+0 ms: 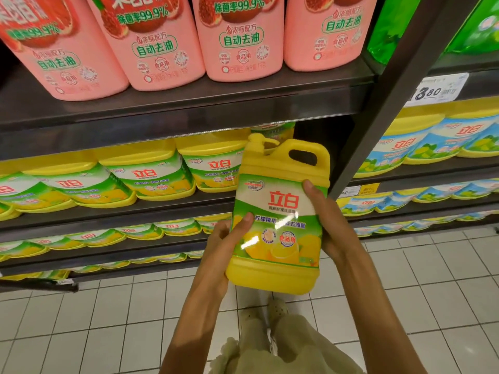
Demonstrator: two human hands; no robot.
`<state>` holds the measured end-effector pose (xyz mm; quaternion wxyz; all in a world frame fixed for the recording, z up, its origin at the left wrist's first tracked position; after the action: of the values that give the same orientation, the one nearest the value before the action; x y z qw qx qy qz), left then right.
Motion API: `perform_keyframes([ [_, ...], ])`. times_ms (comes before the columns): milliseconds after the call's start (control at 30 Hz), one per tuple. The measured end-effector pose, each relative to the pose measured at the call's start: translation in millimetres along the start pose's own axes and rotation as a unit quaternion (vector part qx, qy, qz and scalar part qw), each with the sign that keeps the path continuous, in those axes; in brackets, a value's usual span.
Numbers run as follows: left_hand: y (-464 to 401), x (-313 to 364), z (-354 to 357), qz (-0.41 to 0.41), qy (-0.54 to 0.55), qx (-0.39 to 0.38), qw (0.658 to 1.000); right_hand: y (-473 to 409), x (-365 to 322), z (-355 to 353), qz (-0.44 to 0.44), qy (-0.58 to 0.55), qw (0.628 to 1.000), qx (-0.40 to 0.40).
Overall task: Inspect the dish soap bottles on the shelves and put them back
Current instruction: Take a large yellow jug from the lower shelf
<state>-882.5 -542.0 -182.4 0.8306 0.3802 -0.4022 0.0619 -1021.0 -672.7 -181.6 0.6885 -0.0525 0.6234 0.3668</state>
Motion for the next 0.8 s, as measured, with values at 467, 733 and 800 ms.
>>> perform_keyframes([
  [467, 11.3, -5.8, -3.8, 0.051, -0.118, -0.059, 0.990, 4.3, 7.4, -5.4, -0.031, 0.041, 0.999, 0.000],
  [733, 13.7, -0.3, -8.7, 0.149, -0.081, -0.114, 0.979, 19.8, -18.7, -16.8, -0.158, 0.134, 0.976, -0.068],
  [800, 15.0, 6.1, -7.8, 0.169, -0.080, -0.123, 0.975, 23.4, -24.2, -15.0, -0.170, 0.136, 0.973, -0.071],
])
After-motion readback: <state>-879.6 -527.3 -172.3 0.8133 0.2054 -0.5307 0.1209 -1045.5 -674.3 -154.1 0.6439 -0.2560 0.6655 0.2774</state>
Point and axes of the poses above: each hand's wrist, its own y-axis away from the middle knuckle, its own z-axis out of the palm, x = y × z, the point moved 1 cm from there along -y, towards the middle knuckle, and after that the axes turned 10 degrees about y, right-handed, at the moved point
